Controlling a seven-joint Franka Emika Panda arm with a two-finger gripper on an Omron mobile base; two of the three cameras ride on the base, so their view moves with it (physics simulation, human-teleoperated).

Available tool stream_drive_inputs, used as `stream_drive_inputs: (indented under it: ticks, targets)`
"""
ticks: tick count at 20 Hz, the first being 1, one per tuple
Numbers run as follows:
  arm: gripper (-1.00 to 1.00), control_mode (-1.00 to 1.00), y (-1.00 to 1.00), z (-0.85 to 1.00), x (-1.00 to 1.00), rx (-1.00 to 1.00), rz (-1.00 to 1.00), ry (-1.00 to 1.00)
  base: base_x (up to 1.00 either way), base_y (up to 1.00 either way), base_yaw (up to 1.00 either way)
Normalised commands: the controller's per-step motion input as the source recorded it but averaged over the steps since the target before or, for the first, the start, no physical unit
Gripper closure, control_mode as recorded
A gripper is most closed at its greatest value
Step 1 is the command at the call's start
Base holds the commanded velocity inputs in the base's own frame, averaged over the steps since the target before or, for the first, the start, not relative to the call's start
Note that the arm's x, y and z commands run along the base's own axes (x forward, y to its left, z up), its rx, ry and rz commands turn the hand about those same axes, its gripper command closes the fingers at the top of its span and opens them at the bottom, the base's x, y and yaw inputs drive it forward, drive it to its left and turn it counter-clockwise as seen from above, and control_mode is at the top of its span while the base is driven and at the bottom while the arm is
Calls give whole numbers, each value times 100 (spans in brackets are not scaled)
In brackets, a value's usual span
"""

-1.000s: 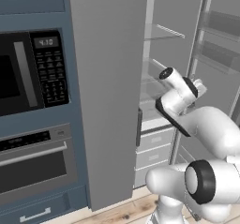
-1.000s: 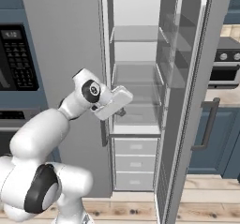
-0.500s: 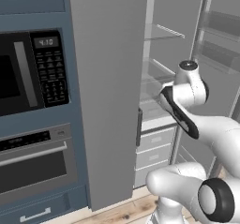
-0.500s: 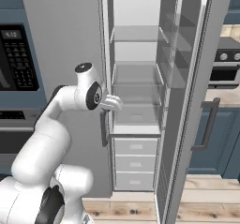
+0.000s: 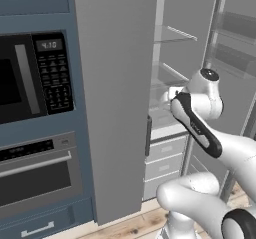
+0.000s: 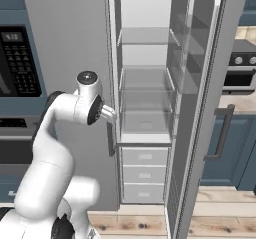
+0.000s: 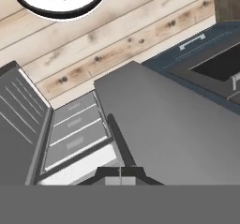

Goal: Place one of the steaks on the plate and the other in the bowl. Then place the bowl in the fridge.

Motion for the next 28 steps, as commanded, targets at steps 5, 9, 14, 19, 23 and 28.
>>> stream_drive_inputs:
  ticks: [5,9,14,19,23,28]
  targets:
    - [100,-100,8,-7,-65,0,0,-24,0,0,0]
    - [100,-100,0,0,-45,0,0,-21,0,0,0]
    - [100,-100,30,0,0,-13,0,1,0,0,0]
    - [100,-100,16,0,10,-6,0,10,0,0,0]
    - [100,-100,0,0,0,0,0,0,0,0,0]
    - [100,-100,-1,0,0,2,0,0,0,0,0]
